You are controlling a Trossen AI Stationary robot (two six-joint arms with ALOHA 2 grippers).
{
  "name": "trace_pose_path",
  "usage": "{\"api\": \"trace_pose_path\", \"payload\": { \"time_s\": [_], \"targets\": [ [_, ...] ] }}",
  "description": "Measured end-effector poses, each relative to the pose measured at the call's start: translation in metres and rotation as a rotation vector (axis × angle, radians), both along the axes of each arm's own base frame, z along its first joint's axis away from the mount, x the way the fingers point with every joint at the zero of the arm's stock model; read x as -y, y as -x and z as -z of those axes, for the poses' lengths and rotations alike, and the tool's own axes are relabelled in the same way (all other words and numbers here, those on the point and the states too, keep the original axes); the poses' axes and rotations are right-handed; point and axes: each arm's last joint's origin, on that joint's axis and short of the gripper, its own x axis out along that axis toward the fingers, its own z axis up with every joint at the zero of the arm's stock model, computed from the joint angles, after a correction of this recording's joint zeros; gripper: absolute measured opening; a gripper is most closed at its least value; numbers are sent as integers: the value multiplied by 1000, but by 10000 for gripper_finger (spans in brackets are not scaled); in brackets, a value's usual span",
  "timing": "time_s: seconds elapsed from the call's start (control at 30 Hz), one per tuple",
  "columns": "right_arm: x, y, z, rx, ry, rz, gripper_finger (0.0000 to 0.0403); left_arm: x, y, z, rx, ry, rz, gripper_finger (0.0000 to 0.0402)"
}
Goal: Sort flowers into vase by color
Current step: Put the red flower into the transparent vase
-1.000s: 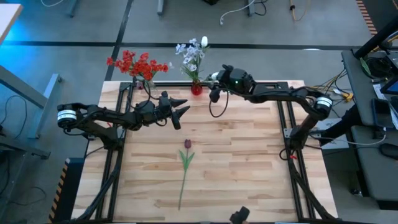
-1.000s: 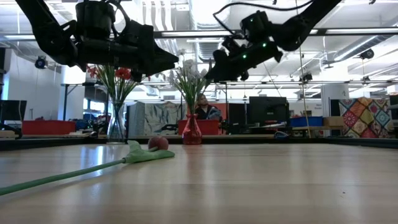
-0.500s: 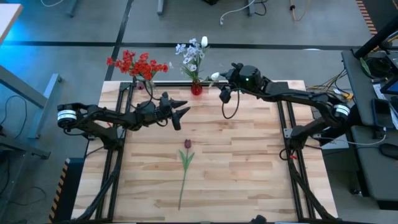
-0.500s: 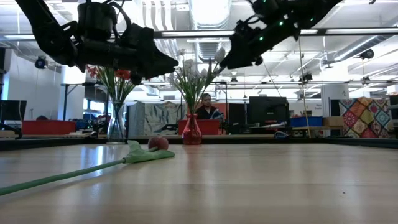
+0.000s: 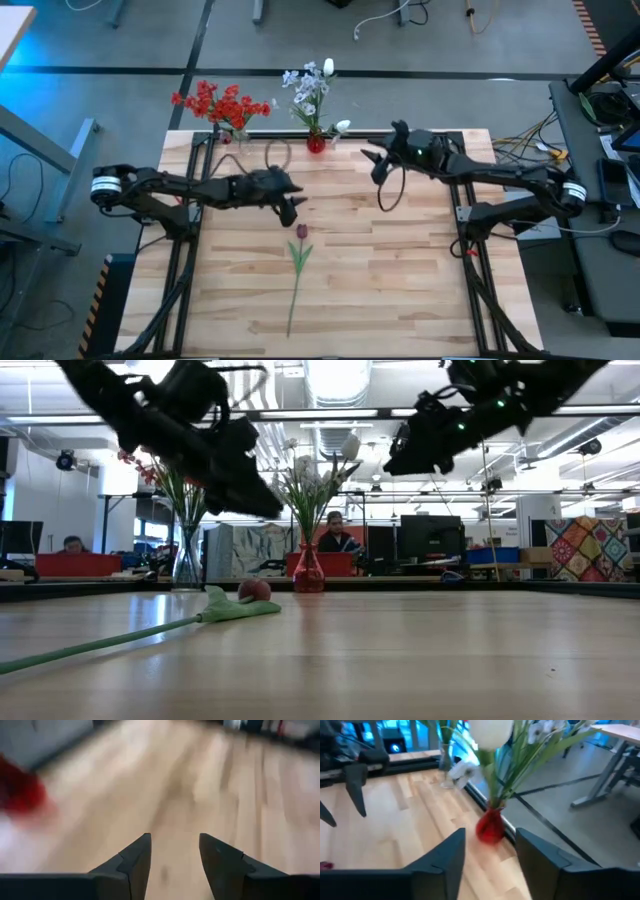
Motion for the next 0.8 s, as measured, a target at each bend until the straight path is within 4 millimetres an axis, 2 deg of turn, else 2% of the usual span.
{"api": "trace_pose_path", "payload": {
  "time_s": [0.2, 0.37, 0.6, 0.8],
  "targets": [
    [-21, 13, 32, 44, 5, -46, 92, 30, -6, 2, -308, 247, -57, 152],
    [-30, 21, 44, 56, 12, -69, 49, 57, -17, 9, -353, 506, -146, 152],
    [-36, 24, 52, 20, 29, -98, 34, 83, -35, 35, -423, 685, -291, 152],
    [-38, 24, 54, 7, 40, -108, 34, 86, -53, 50, -449, 686, -351, 152]
  ]
}}
